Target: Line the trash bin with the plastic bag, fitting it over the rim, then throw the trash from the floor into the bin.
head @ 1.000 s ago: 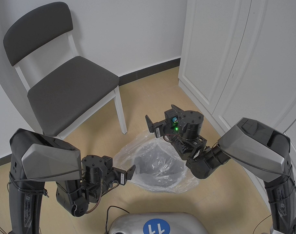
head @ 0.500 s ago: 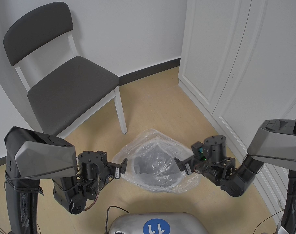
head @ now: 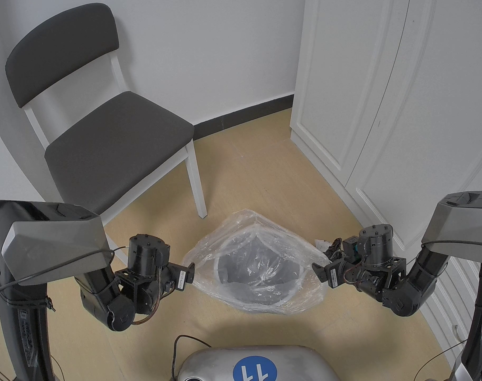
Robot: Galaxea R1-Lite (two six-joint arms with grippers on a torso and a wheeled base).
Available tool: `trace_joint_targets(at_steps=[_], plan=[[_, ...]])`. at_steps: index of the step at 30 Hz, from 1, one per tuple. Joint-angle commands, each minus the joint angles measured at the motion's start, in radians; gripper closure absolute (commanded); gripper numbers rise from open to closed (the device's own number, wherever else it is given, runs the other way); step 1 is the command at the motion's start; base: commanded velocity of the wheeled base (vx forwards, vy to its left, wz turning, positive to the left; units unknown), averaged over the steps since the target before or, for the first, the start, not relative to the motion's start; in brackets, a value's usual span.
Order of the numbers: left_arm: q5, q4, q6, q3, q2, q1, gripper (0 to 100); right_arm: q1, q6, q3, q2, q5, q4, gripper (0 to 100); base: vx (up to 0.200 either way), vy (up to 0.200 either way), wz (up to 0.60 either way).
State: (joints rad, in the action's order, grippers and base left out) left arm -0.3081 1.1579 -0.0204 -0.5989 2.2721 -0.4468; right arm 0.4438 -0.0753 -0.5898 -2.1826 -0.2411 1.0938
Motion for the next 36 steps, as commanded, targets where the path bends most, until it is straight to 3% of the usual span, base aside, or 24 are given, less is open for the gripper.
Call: trace_joint_targets(at_steps=[1, 9, 13, 20, 29, 36], plan=[[-0.002, -0.079, 0.014, -0.121, -0.003, -0.006, 0, -0.033, 0.052, -0.107, -0.108, 0.000, 0.001, 0, 0.000, 0.000, 0.00], [-0.003, -0.107, 0.016, -0.223, 0.067, -0.030, 0, -0.028, 0.088, -0.142, -0.154, 0.003, 0.005, 0, 0.000, 0.000, 0.00], [-0.009, -0.109, 0.014, -0.260, 0.106, -0.033, 0, -0.031, 0.157, -0.220, -0.197, 0.002, 0.005, 0, 0.000, 0.000, 0.00], [-0.016, -0.109, 0.014, -0.318, 0.156, -0.015, 0, -0.057, 0.195, -0.314, -0.293, -0.007, 0.044, 0, 0.000, 0.000, 0.00], [-0.140, -0.102, 0.016, -0.466, 0.259, -0.007, 0, -0.117, 0.203, -0.432, -0.393, -0.006, 0.144, 0, 0.000, 0.000, 0.00], [-0.146, -0.099, 0.020, -0.518, 0.297, -0.006, 0, -0.135, 0.232, -0.512, -0.464, -0.004, 0.198, 0, 0.000, 0.000, 0.00]])
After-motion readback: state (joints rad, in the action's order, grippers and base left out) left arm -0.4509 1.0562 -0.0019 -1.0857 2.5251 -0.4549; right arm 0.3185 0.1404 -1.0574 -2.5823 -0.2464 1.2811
